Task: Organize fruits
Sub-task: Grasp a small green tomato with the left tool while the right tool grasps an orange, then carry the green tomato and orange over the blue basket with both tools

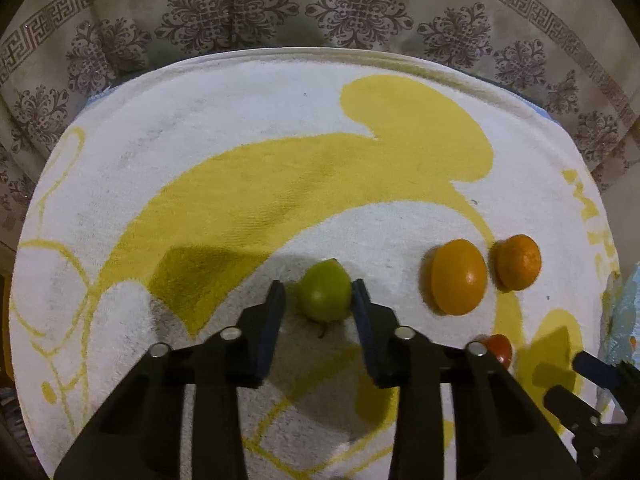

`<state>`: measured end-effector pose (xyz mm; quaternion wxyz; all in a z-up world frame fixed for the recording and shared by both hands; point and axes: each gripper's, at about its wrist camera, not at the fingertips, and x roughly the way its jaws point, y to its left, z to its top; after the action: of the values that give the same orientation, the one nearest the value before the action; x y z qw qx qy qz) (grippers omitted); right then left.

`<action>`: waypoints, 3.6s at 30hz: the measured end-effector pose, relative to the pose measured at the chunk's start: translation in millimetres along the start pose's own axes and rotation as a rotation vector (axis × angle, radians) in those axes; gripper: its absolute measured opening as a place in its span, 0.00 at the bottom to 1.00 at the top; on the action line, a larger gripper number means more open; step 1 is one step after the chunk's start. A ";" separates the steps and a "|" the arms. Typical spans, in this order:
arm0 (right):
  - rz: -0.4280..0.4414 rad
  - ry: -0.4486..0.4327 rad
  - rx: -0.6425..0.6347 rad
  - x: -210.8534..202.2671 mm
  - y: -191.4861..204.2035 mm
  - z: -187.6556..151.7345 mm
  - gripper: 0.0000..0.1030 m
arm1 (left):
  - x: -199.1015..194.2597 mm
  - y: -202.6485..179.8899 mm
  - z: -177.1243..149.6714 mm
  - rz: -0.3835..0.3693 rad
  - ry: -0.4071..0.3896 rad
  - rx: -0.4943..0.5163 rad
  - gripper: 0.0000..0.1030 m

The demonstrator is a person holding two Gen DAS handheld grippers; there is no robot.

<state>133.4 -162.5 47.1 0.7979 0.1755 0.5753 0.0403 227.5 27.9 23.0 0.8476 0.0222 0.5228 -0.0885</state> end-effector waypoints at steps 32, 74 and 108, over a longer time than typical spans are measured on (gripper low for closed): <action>0.015 -0.018 -0.066 54.2 29.4 79.8 0.51 | -57.6 21.6 -58.8 -0.014 0.017 -0.051 0.27; 0.173 -0.140 0.001 -108.0 -37.6 -8.7 0.38 | -147.8 -85.9 -85.5 0.048 -0.107 0.047 0.27; 0.070 -0.179 0.191 -169.4 -213.4 -73.6 0.38 | -170.5 -242.8 -106.3 -0.027 -0.148 0.213 0.27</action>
<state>-21.3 -389.9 110.2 0.8238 0.2733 0.4967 -0.0028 17.0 -175.4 140.0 0.8755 0.0984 0.4466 -0.1564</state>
